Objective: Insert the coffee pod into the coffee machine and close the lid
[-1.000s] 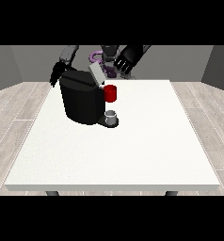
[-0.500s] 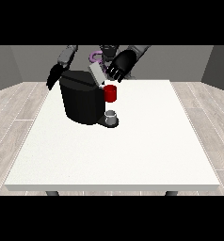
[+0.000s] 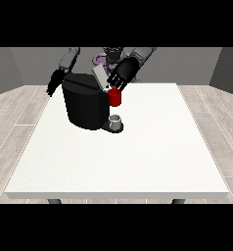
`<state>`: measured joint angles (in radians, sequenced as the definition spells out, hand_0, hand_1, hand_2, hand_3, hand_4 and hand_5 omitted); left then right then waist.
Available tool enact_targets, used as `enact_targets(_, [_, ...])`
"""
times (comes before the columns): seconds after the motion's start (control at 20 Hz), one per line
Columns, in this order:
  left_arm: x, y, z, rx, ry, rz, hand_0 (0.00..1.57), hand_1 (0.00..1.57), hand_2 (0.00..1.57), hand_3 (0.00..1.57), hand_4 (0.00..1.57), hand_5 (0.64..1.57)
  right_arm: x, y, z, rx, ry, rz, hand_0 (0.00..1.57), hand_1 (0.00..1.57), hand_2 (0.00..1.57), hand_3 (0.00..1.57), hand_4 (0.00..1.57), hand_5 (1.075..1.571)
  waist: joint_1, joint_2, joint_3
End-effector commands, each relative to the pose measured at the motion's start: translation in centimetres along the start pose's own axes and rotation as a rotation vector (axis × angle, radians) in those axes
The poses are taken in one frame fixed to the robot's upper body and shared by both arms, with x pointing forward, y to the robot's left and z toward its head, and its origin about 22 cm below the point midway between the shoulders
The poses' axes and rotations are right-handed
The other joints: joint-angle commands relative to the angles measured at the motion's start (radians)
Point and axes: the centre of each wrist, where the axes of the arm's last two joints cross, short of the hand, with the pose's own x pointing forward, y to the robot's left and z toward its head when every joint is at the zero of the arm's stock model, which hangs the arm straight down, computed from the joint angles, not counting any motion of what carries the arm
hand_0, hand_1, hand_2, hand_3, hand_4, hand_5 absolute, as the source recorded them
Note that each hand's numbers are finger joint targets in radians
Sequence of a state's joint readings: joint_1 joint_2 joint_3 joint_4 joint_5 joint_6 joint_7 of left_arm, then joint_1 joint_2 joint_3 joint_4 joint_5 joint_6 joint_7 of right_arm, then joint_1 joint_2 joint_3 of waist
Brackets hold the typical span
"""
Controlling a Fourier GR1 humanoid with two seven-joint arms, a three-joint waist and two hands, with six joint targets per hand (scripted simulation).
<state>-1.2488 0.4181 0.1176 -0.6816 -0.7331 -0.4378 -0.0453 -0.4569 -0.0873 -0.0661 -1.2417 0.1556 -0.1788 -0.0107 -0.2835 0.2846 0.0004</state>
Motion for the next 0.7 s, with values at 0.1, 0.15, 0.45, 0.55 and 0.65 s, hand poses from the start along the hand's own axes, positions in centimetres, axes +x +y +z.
enact_targets(0.1, [-0.4, 0.0, 0.0, 0.022, -0.001, -0.003, 1.21, 1.21, 1.25, 1.22, 0.43, 1.571, -0.1, -0.2, 0.1, 0.009, -0.015, 0.001, 0.0, 0.0, 0.0, 0.0, 0.12, 1.571, -0.013, 0.036, 0.0])
enact_targets(0.15, [1.2, -1.0, -0.8, -0.04, -0.008, 0.019, 1.2, 1.2, 1.25, 1.21, 0.44, 1.571, -2.1, 0.7, 1.1, -0.019, 0.014, -0.003, 0.0, 0.0, 0.0, 0.0, 0.17, 1.571, 0.016, -0.005, 0.0004])
enact_targets(0.45, [0.1, -1.8, -0.6, -0.022, -0.032, -0.012, 1.17, 1.17, 1.23, 1.19, 0.42, 1.571, -1.7, -0.1, 0.8, -0.021, 0.028, -0.002, 0.0, 0.0, 0.0, 0.0, 0.0, 1.571, 0.012, -0.008, 0.0])
enact_targets(0.55, [0.1, 0.8, -0.2, 0.014, -0.012, 0.004, 1.2, 1.2, 1.26, 1.2, 0.41, 1.571, 0.1, 1.0, 0.2, 0.0, -0.002, -0.003, 0.0, 0.0, 0.0, 0.0, 0.0, 1.571, -0.018, 0.024, -0.0002])
enact_targets(0.65, [-0.8, 0.6, 0.2, 0.04, -0.033, -0.004, 1.23, 1.23, 1.26, 1.2, 0.41, 1.571, -0.1, 0.2, 0.3, 0.009, -0.01, -0.011, 0.0, 0.0, 0.0, 0.0, 0.0, 1.571, -0.019, 0.026, -0.0003])
